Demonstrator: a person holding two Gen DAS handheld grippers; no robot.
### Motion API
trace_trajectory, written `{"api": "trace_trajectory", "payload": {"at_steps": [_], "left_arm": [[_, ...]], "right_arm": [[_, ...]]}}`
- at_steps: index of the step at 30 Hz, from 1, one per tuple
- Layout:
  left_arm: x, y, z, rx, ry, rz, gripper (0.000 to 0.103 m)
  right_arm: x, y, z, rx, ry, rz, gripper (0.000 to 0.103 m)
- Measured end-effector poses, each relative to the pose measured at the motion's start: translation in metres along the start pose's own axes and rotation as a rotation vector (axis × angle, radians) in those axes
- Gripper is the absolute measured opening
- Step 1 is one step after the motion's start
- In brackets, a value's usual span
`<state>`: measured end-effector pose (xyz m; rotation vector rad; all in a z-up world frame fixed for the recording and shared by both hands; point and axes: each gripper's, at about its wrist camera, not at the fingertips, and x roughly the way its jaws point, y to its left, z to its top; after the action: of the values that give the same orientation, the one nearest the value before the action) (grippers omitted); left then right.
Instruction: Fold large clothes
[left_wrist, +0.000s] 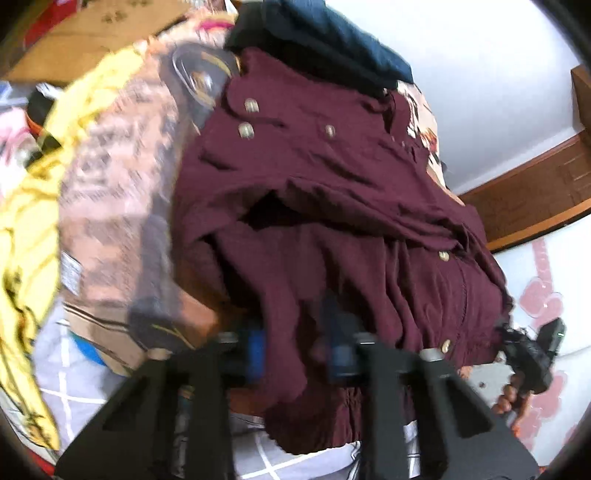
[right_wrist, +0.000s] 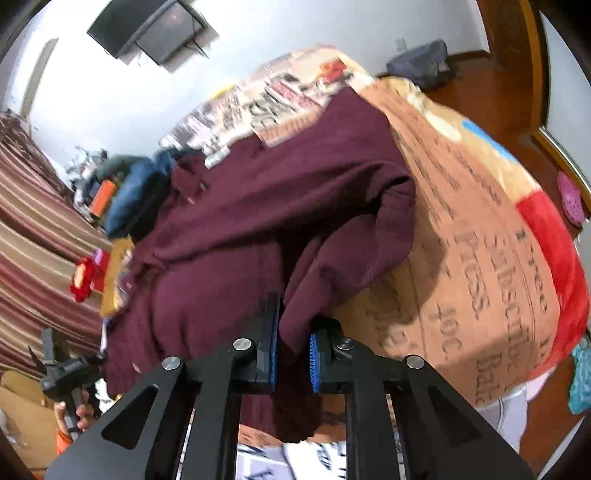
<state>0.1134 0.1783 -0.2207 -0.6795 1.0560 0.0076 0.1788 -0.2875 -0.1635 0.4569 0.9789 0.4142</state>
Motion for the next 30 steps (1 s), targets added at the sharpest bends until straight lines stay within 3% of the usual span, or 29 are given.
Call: {"api": "trace_trajectory", "payload": {"at_steps": [5,12,18,22,30], "left_arm": [[-0.048,-0.004,0.001,0.018,-0.126,-0.025,0.011],[-0.082,-0.017,-0.005,0.02,-0.205,-0.079,0.01],[-0.114,-0.031,0.004,0.078,-0.265,-0.103,0.01],[-0.109,-0.033,0.038,0.061,-0.261,-0.167,0.01],[-0.073,-0.047,0.137,0.079,-0.306,-0.129,0.01]], "right_arm": [[-0.046,0.024,0.007,-0.087,-0.139,0.009,0.009],[-0.065,0.023,0.001,-0.1,-0.136,0.043,0.007],[-0.067,0.033,0.019,-0.118,-0.14,0.073,0.007],[-0.06,0.038,0.049,-0.13,-0.149,0.107,0.007],[-0.021,0.059,0.123,-0.216,-0.22,0.039,0.007]]}}
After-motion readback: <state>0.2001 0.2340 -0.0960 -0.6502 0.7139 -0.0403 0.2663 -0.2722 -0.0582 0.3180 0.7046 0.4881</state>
